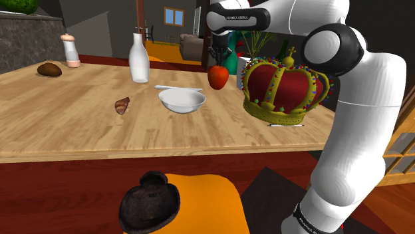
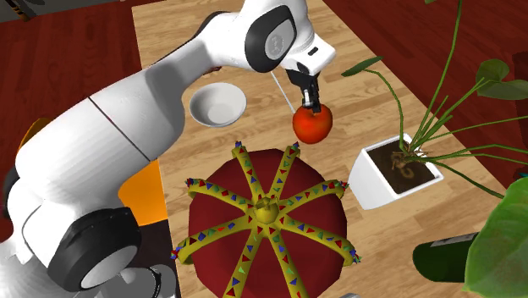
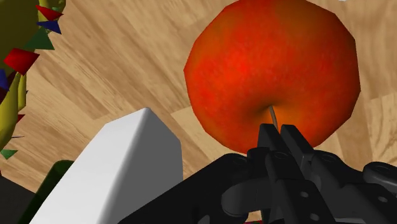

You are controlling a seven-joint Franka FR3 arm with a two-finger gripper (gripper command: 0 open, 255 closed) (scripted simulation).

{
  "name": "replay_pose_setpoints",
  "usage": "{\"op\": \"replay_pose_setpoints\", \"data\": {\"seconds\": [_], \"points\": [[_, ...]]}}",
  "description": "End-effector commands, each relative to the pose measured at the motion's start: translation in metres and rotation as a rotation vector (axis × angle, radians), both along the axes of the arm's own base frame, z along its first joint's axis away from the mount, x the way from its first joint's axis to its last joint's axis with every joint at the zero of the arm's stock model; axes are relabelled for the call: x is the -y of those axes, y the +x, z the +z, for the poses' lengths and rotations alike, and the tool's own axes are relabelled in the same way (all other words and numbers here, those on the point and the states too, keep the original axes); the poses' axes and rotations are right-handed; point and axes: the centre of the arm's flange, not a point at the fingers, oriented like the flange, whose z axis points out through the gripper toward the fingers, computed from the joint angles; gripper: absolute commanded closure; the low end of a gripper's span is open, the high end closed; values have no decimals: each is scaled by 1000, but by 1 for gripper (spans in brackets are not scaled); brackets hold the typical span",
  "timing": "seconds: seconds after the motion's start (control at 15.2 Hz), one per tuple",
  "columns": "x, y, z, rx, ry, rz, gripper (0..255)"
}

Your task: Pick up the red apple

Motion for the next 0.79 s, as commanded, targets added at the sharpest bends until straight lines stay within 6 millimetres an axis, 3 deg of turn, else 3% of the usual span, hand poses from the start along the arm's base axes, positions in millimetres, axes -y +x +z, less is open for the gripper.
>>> {"op": "replay_pose_setpoints", "data": {"seconds": [0.0, 0.59, 0.73], "points": [[1, -1, 11, 0, 0, 0, 255], [1, -1, 59, 0, 0, 0, 255], [1, -1, 59, 0, 0, 0, 255]]}}
